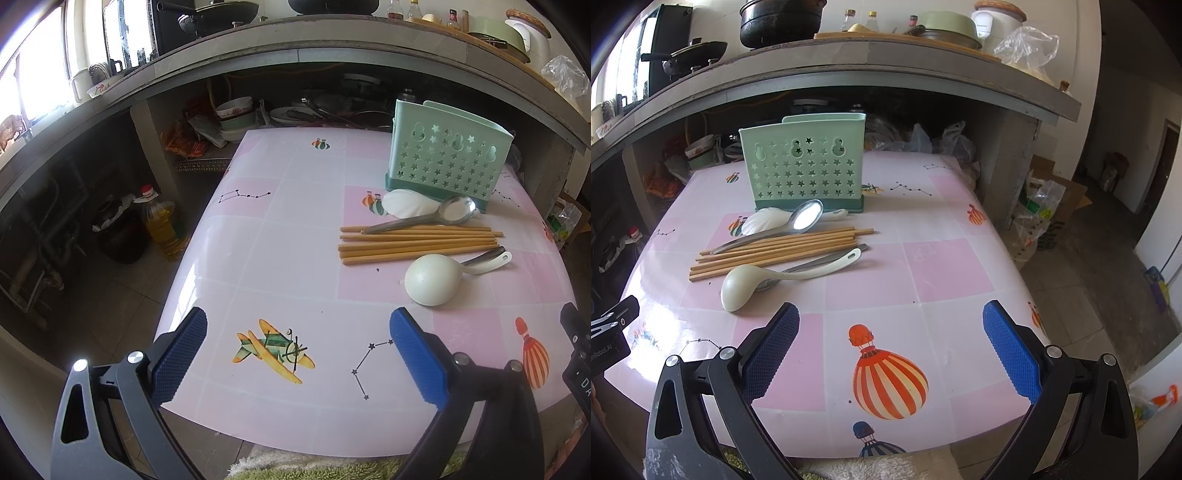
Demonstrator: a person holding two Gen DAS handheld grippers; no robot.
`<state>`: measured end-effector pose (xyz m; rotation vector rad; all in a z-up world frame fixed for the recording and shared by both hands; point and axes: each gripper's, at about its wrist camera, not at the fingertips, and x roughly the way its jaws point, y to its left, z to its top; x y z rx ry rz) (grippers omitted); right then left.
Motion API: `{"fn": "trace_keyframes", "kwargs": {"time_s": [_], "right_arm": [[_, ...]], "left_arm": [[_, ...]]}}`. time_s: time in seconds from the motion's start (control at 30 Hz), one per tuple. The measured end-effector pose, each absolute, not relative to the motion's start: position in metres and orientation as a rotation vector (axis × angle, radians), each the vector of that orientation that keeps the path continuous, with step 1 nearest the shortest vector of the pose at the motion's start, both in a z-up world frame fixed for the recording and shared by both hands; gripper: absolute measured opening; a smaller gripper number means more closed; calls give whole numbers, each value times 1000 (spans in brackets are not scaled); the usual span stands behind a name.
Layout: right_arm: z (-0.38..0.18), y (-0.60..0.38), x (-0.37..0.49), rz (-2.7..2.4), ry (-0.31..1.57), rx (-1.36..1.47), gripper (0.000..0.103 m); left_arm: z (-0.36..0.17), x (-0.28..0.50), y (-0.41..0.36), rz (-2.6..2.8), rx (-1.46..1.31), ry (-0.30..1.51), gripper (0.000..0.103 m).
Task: Organize utensils
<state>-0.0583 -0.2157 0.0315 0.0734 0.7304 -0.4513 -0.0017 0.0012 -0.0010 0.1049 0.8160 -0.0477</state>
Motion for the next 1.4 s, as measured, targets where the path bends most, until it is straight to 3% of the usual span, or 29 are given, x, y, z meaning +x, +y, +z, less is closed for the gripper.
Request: {"fn": "trace_keyframes", "kwargs": {"time_s": [1.4], "right_arm": [[30, -216, -58, -450, 732, 78, 95]], "left_arm": [[-3, -1, 6, -41, 117, 825, 97]]}}
